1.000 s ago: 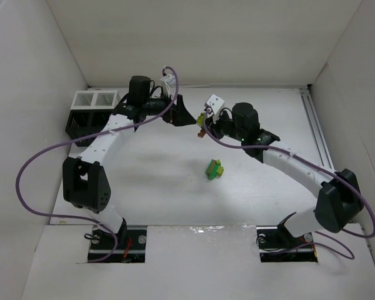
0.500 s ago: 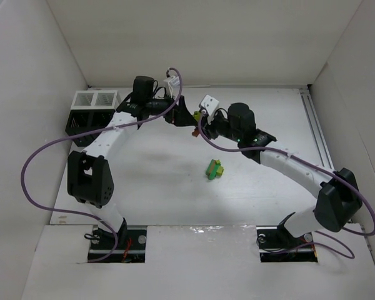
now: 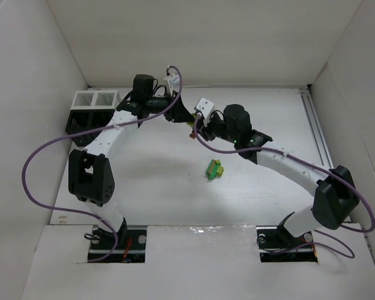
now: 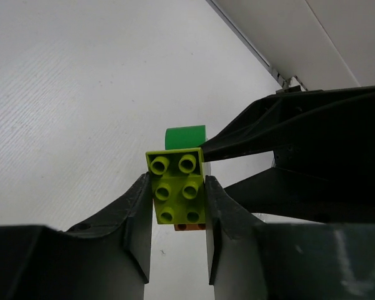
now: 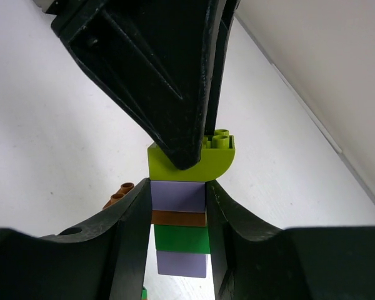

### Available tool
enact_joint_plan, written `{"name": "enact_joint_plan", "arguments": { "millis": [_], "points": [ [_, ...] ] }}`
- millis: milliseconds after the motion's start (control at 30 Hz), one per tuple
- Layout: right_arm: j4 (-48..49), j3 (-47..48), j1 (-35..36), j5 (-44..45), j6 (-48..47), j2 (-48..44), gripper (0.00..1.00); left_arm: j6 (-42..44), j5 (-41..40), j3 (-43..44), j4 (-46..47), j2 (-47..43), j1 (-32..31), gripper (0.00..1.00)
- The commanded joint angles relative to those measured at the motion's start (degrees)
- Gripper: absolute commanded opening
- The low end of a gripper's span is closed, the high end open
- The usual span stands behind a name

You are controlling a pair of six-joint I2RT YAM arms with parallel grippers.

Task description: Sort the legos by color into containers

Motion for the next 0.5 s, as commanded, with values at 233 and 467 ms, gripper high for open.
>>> {"name": "enact_joint_plan", "arguments": {
  "millis": [233,467],
  "points": [
    [5.79,0.14,0.79,0.74,-0.70,-2.02,0.00,0.07,2.56,2.65,2.35,0.07,-0.33,0.03],
    [5.79,-7.23,-0.96,0.74,-1.93,-6.58,0.00,-2.92,0.72,3.88,4.99,-1.69,0.98,0.00]
  ]
}}
